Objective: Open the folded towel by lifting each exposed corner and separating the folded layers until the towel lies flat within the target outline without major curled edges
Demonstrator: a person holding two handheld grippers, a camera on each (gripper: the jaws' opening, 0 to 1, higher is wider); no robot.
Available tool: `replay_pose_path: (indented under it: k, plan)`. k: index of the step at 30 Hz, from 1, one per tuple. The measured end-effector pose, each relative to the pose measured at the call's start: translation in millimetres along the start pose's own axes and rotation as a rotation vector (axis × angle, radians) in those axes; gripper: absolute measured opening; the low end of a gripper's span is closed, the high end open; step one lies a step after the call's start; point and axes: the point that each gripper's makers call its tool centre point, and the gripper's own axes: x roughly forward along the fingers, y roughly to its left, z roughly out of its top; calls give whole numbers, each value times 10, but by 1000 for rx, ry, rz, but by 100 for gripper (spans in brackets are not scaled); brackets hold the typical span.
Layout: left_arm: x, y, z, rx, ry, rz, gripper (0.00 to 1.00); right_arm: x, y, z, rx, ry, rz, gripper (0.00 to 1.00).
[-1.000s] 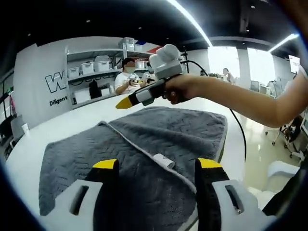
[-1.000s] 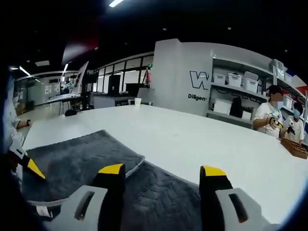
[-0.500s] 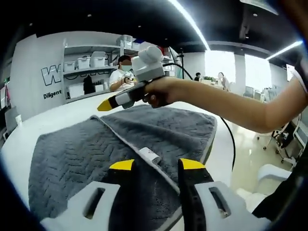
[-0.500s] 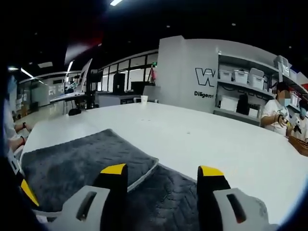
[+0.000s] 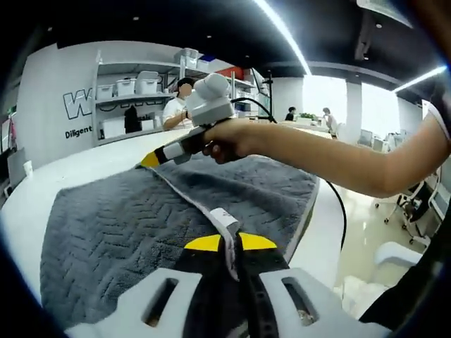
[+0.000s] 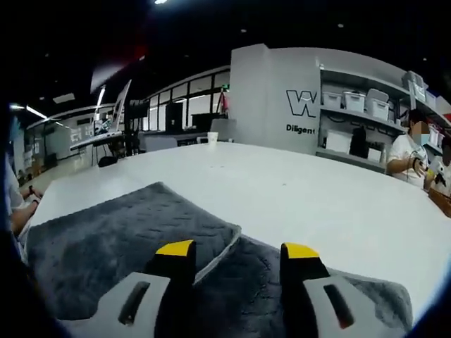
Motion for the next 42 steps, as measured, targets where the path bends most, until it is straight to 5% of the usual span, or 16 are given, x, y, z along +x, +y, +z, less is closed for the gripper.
replay_pose_path:
  k: [8, 25, 34, 42]
  plan:
    - [-62, 50, 44, 11, -27, 8, 3, 134, 111, -32, -4, 8, 32, 23]
    - [-213, 206, 112, -2, -73, 26, 2, 230, 113, -124, 69, 57, 25, 0]
    - [-337, 306, 132, -35, -105, 43, 2, 227, 170, -20, 56, 39, 31, 0]
    - [-486, 448, 173, -56, -131, 71, 2, 233, 313, 245, 38, -23, 47, 0]
